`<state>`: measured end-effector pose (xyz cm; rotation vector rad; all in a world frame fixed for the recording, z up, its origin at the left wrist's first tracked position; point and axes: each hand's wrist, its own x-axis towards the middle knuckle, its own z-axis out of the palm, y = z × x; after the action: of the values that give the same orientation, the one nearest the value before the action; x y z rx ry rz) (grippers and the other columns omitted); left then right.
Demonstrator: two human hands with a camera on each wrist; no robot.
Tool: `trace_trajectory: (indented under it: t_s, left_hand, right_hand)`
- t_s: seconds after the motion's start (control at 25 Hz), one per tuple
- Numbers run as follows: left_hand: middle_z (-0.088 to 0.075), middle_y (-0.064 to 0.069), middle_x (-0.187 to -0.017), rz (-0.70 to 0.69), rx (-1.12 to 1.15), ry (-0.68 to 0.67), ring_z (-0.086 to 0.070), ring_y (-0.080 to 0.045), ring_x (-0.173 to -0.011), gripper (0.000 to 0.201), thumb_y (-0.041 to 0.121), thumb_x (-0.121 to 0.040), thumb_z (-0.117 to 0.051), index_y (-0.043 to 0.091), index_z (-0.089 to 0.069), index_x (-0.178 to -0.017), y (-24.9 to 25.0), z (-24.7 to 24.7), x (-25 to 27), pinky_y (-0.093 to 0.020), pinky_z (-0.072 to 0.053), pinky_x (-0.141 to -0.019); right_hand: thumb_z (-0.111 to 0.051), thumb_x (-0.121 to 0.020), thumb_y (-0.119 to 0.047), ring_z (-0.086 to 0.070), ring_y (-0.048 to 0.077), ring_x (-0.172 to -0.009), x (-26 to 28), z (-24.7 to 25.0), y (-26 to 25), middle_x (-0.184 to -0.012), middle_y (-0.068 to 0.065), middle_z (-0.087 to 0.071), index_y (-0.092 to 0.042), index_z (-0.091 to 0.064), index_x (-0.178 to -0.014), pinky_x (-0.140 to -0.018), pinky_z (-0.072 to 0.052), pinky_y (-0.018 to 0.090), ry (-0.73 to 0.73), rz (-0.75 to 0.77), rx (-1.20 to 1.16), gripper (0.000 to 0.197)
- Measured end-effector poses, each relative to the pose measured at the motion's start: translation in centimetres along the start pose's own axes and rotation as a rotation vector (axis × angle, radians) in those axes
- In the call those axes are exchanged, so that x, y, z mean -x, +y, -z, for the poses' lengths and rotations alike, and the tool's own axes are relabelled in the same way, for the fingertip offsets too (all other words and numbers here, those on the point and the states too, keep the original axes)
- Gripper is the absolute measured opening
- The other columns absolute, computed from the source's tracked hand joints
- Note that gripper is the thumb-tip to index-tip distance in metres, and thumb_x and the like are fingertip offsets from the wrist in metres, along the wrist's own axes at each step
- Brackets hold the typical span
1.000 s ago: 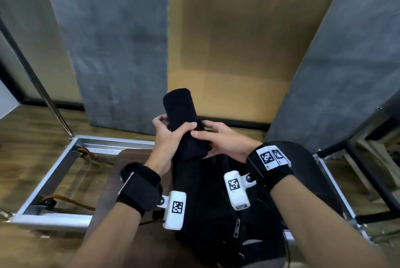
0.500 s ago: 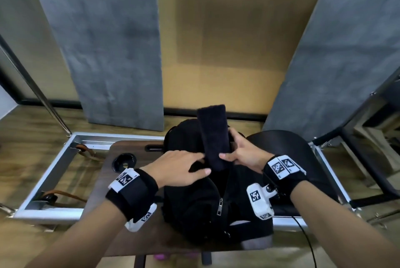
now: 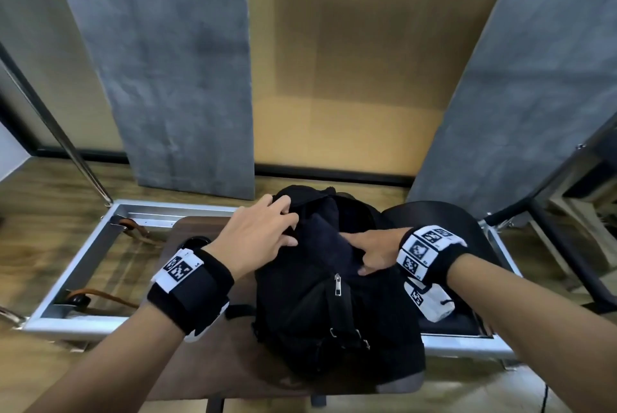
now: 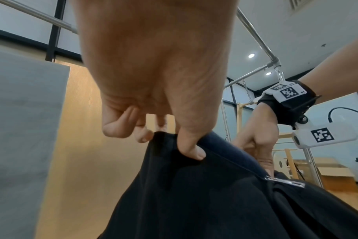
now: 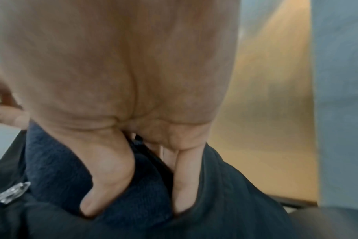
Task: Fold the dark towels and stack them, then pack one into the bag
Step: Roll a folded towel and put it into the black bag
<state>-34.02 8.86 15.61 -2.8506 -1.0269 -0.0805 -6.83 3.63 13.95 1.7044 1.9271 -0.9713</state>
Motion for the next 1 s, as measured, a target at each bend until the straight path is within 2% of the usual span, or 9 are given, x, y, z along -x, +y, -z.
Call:
trace_trajectory:
  t_s: [0.16, 0.36, 0.48, 0.56, 0.6, 0.68, 0.76, 0.84, 1.0]
  left_hand:
    - [-0.045, 0.008, -0.111, -0.037, -0.002, 0.121, -0.044, -0.016, -0.098, 0.014, 0.039, -0.101, -0.063, 0.029, -0.055, -0.106, 0.4, 1.4, -1.3, -0.029, -0.022, -0.048]
    - [-0.035, 0.013, -0.114, -0.041, 0.259, 0.018, -0.044, -0.013, -0.106, 0.02, 0.039, -0.096, -0.067, 0.036, -0.049, -0.105, 2.5, 0.0, -1.7, -0.034, -0.046, -0.061]
    - [-0.035, 0.024, -0.125, 0.04, 0.595, 0.033, -0.051, -0.003, -0.104, 0.032, 0.052, -0.095, -0.062, 0.045, -0.049, -0.124, 2.6, -1.2, -1.0, -0.036, -0.054, -0.072]
    - [-0.041, 0.022, -0.12, 0.2, 0.713, 0.159, -0.058, -0.005, -0.094, 0.031, 0.062, -0.096, -0.054, 0.043, -0.046, -0.121, 3.0, -2.0, -1.1, -0.037, -0.053, -0.072]
    - [-0.048, 0.018, -0.11, 0.318, 0.708, 0.2, -0.059, -0.008, -0.088, 0.032, 0.067, -0.096, -0.05, 0.039, -0.047, -0.111, 3.1, -2.4, -1.4, -0.037, -0.05, -0.069]
    - [-0.058, 0.012, -0.087, 0.54, 0.674, 0.137, -0.06, -0.015, -0.078, 0.05, 0.08, -0.091, -0.045, 0.031, -0.05, -0.087, 3.3, -3.0, -2.4, -0.036, -0.046, -0.063]
    - [-0.061, 0.004, -0.077, 0.611, 0.63, -0.032, -0.063, -0.023, -0.076, 0.065, 0.087, -0.086, -0.045, 0.023, -0.049, -0.073, 3.7, -3.4, -3.7, -0.037, -0.046, -0.063]
    - [-0.064, -0.002, -0.089, 0.583, 0.546, -0.163, -0.068, -0.03, -0.084, 0.06, 0.081, -0.089, -0.049, 0.021, -0.051, -0.08, 4.2, -3.6, -5.0, -0.04, -0.051, -0.071]
    - [-0.065, -0.001, -0.089, 0.609, 0.485, -0.159, -0.072, -0.027, -0.082, 0.047, 0.066, -0.098, -0.046, 0.02, -0.051, -0.087, 4.7, -3.7, -6.3, -0.037, -0.053, -0.077]
  right_hand:
    - [-0.052, -0.1, -0.012, -0.051, 0.03, -0.138, -2.1, 0.5, -4.4, -0.162, 0.008, -0.04, -0.028, -0.021, -0.164, -0.098, -0.05, 0.036, -0.247, -0.1, 0.487, 0.073]
    - [-0.079, -0.088, -0.019, -0.057, 0.023, -0.129, -1.2, 1.9, -3.7, -0.147, 0.005, -0.055, -0.029, -0.033, -0.159, -0.092, -0.049, 0.028, -0.199, 0.0, 0.044, 0.085]
    - [-0.082, -0.084, -0.045, -0.061, 0.018, -0.117, 0.8, 2.1, -1.2, -0.123, -0.004, -0.064, -0.026, -0.06, -0.134, -0.099, -0.05, 0.033, 0.183, 0.038, -0.18, 0.058]
    - [-0.072, -0.087, -0.058, -0.066, 0.022, -0.097, 1.2, 2.0, 0.9, -0.092, -0.006, -0.062, -0.022, -0.062, -0.098, -0.082, -0.052, 0.036, 0.584, -0.152, -0.118, 0.039]
    - [-0.067, -0.088, -0.064, -0.066, 0.024, -0.09, 1.3, 1.8, 1.6, -0.084, -0.004, -0.058, -0.021, -0.055, -0.088, -0.077, -0.052, 0.036, 0.637, -0.311, -0.071, 0.044]
    - [-0.065, -0.088, -0.065, -0.064, 0.026, -0.076, 1.2, 1.0, 2.1, -0.076, -0.001, -0.057, -0.02, -0.047, -0.084, -0.072, -0.054, 0.036, 0.46, -0.489, -0.105, 0.048]
    - [-0.065, -0.094, -0.042, -0.07, 0.026, -0.061, 0.7, 0.5, 2.4, -0.069, 0.003, -0.067, -0.014, -0.05, -0.091, -0.06, -0.057, 0.033, 0.325, -0.465, -0.295, 0.031]
    - [-0.058, -0.097, -0.03, -0.072, 0.026, -0.056, 0.5, 0.9, 2.8, -0.068, 0.009, -0.074, -0.01, -0.051, -0.092, -0.055, -0.057, 0.031, 0.355, -0.453, -0.395, 0.022]
    - [-0.063, -0.095, -0.048, -0.064, 0.027, -0.076, 0.2, 0.5, 3.4, -0.099, 0.008, -0.067, -0.013, -0.052, -0.09, -0.068, -0.053, 0.034, 0.387, -0.53, -0.217, 0.037]
